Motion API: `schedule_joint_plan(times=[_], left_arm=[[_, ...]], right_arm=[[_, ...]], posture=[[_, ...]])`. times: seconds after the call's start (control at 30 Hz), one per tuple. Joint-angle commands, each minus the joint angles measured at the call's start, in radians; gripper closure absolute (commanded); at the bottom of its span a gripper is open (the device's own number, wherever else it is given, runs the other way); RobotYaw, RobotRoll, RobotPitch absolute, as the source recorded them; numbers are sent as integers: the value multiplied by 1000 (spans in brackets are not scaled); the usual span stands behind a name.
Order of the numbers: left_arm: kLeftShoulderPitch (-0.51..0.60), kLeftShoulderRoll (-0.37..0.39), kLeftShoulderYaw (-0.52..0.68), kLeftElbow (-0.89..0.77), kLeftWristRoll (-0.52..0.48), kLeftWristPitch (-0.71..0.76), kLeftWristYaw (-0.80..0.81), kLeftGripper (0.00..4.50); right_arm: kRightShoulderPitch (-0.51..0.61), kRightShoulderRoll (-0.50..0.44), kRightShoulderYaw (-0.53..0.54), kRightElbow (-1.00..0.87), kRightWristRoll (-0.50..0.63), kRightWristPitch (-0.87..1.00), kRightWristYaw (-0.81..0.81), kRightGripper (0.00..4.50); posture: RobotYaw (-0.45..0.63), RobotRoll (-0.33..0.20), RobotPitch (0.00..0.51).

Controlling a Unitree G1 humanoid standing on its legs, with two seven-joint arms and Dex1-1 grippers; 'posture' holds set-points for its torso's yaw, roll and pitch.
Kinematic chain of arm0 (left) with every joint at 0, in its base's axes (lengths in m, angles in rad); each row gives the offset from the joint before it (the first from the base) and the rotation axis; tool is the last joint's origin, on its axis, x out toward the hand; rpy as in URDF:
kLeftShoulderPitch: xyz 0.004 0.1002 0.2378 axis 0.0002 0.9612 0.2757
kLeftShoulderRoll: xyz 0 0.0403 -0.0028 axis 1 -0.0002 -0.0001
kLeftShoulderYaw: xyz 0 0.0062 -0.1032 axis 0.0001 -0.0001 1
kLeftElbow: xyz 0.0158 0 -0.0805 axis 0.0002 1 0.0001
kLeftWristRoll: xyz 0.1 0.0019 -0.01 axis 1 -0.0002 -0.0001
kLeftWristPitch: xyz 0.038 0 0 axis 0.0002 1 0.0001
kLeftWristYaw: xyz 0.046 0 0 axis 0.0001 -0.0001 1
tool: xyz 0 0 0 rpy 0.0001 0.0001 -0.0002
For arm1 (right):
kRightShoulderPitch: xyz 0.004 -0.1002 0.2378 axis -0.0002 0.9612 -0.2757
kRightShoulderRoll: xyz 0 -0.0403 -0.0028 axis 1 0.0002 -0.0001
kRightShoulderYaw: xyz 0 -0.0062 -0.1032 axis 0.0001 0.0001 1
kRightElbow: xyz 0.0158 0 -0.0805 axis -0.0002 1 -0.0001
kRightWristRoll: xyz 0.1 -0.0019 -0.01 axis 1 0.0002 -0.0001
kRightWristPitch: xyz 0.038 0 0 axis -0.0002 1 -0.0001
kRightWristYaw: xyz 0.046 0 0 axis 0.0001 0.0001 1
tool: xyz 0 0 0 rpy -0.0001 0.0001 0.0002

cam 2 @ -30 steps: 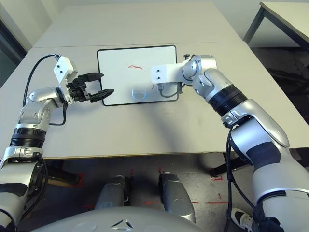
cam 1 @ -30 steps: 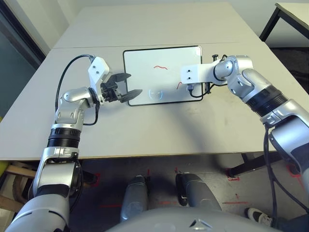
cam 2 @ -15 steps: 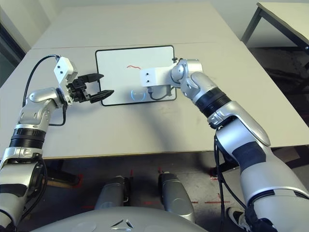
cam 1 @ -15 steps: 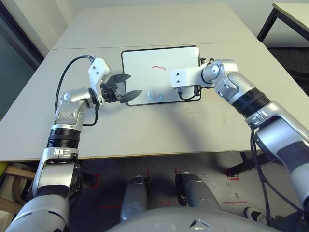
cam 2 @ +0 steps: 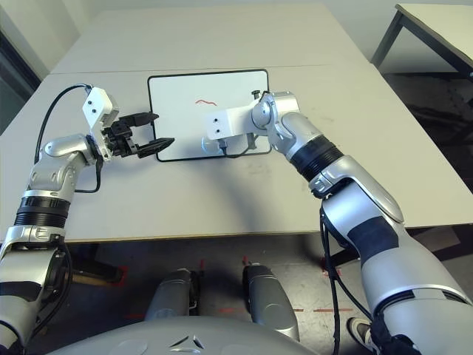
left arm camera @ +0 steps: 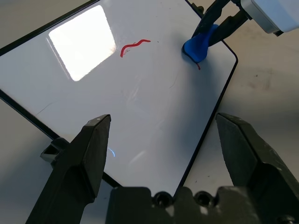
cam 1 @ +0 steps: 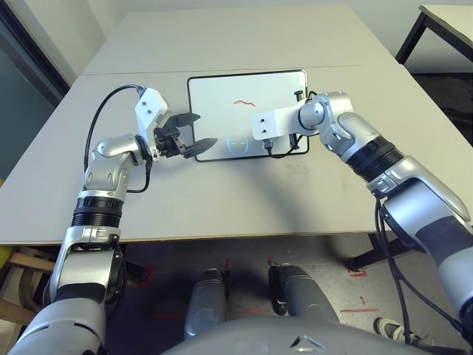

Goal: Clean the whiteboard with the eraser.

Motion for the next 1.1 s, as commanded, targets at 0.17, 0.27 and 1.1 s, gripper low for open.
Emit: schedule_joint_plan(times=[0.17, 0.27, 1.1], left_arm=[[5, 0, -5, -1, 8, -8, 2, 0], [2, -1, -5, 5, 9, -11, 1, 0], [0, 8, 8, 6, 5, -11, 11, 0]], right_arm=[[8, -72, -15, 51, -34, 1, 13, 4131], [4, -91, -21, 72, -41, -5, 2, 4131], [57, 64, 27, -106, -82, 61, 63, 4131]], posture=[[-92, 0, 78], [-99, 0, 78], [-77, 0, 83]])
